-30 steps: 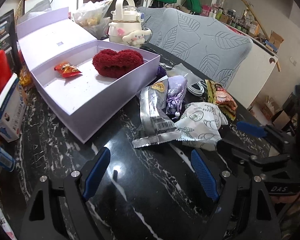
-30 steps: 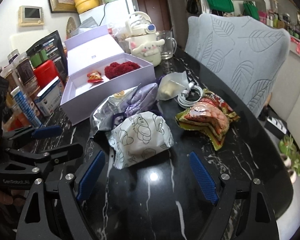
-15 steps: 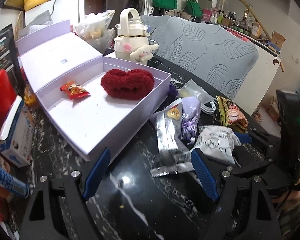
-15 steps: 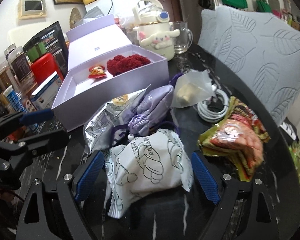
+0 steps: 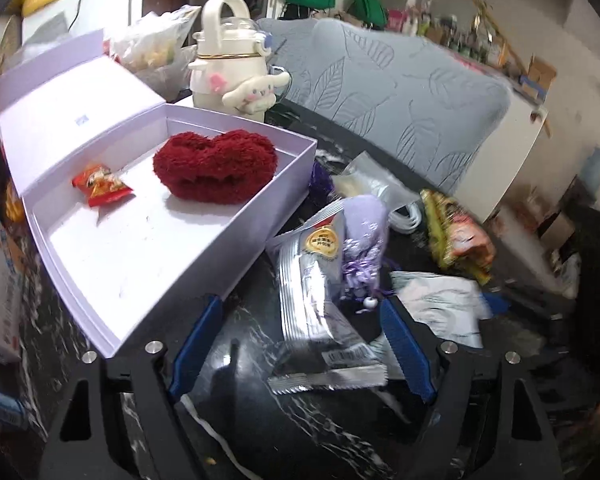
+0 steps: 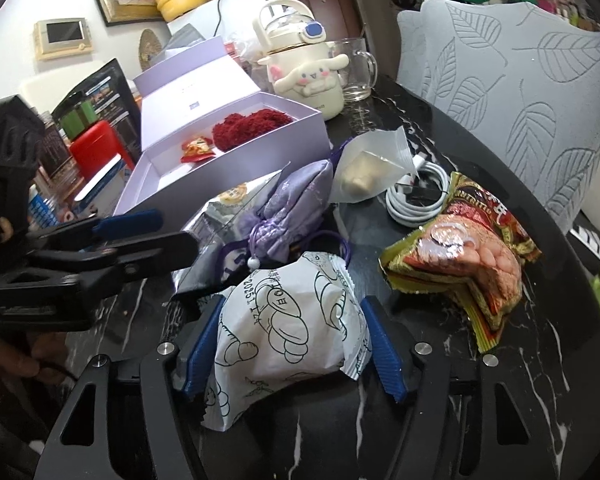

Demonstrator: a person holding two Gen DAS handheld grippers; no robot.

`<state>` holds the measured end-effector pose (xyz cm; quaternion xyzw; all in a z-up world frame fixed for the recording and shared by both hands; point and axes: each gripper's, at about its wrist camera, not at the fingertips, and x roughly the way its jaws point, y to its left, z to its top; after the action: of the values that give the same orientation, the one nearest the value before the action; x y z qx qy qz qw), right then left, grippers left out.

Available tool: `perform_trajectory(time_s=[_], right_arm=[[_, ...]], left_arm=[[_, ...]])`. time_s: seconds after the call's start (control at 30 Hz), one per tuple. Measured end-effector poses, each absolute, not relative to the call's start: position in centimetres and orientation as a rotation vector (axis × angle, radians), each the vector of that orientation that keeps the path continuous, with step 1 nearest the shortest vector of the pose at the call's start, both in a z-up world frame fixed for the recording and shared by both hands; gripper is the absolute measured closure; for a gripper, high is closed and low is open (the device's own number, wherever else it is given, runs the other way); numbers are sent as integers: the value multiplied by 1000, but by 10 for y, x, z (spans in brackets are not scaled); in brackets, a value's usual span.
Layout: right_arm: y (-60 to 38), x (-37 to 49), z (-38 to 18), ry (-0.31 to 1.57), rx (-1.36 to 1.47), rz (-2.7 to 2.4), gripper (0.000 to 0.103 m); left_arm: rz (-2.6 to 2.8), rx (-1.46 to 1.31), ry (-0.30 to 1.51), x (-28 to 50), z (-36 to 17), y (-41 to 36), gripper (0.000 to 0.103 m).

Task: Organize soft objects
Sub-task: 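Grasp the white printed pouch with the right tool while the left tool grasps the silver bag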

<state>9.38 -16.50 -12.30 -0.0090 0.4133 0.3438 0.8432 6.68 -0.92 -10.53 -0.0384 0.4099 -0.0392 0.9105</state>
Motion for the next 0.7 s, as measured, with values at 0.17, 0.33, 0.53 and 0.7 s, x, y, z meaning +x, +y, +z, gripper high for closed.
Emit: perform_trajectory(time_s=[0.17,0.33,0.53,0.7], right_arm=[[-174,89,-122,884,-11,735,36],[-183,83,-121,888,-3,721,36],[-193,76,-121,889,6,716,36],[-202,64,-120,894,6,718,36]], left_arm=[[-122,-114,932,80,-124,-12,63],[-102,-92,917,71,-121,-18,69],[-110,-78,940,49,-117,-30,69],[-127,-67,965,25,-116,-43,70]])
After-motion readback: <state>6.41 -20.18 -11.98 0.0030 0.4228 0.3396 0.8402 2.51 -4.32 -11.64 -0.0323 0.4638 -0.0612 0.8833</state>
